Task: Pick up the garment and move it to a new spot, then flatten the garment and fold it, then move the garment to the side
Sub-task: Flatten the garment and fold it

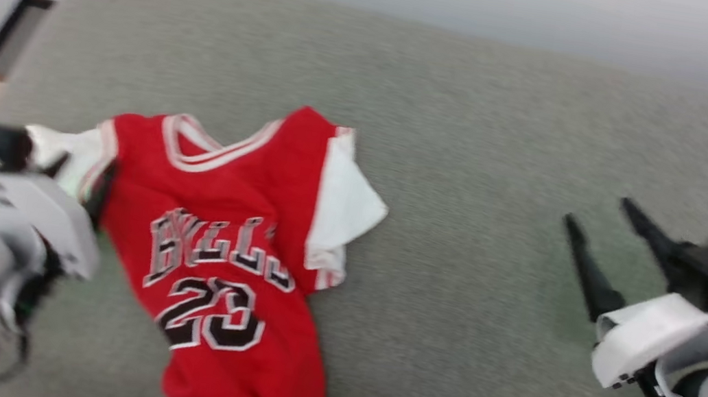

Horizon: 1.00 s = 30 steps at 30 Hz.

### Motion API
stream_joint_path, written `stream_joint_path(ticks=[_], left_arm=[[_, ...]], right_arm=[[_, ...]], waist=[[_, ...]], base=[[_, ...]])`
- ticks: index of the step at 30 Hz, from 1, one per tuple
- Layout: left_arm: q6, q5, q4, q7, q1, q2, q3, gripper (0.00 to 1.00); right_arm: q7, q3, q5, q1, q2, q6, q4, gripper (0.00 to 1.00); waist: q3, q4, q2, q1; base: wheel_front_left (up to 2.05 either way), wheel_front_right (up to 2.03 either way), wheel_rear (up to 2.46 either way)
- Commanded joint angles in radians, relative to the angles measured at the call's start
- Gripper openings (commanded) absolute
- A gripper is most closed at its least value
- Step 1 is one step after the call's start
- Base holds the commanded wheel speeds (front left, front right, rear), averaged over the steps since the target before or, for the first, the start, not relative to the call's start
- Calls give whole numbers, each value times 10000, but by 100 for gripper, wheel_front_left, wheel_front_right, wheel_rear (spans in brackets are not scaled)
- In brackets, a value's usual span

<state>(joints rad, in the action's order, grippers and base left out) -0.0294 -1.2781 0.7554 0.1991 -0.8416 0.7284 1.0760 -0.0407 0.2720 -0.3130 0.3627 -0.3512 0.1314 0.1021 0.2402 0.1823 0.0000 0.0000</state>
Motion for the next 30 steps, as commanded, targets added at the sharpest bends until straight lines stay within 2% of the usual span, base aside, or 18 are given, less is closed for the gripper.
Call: stream_joint_path(ticks=[1, 5, 10, 13, 15, 22, 30], left_arm=[[-147, 40, -231, 214, 355, -120, -55, 100], [-1001, 451, -1645, 649, 1232, -435, -831, 100], [-2115, 2389, -4061, 644, 3159, -1017, -3226, 100], [-2500, 3747, -5218, 652, 4249, -1484, -4105, 100], [-2755, 4619, -5680, 647, 5027, -1743, -4304, 100], [-2952, 6422, -6863, 649, 6438, -2845, -5479, 100], [-2539, 7577, -7348, 650, 7160, -3891, -6579, 100]], right_arm=[[-329, 326, -206, 184, -167, -15, -46, 100], [-2011, 1515, -1320, 925, -645, -15, -3, 100], [-4533, 2798, -2973, 2012, -1246, -15, 316, 100], [-5738, 3469, -3760, 2657, -1565, -15, 615, 100], [-6400, 3763, -4308, 3047, -1615, -15, 932, 100], [-8216, 5354, -4676, 4953, -1667, -15, 2163, 100], [-8145, 6976, -4622, 6644, -1266, -15, 3957, 100]], waist=[[-551, 904, 0, 0], [-750, 1635, 0, 0], [-764, 2456, 0, 0], [-728, 2852, 0, 0], [-683, 3106, 0, 0], [-10, 3454, 0, 0], [619, 3573, 0, 0]], base=[[0, 0, 0], [0, 0, 0], [0, 0, 0], [0, 0, 0], [0, 0, 0], [0, 0, 0], [0, 0, 0]])
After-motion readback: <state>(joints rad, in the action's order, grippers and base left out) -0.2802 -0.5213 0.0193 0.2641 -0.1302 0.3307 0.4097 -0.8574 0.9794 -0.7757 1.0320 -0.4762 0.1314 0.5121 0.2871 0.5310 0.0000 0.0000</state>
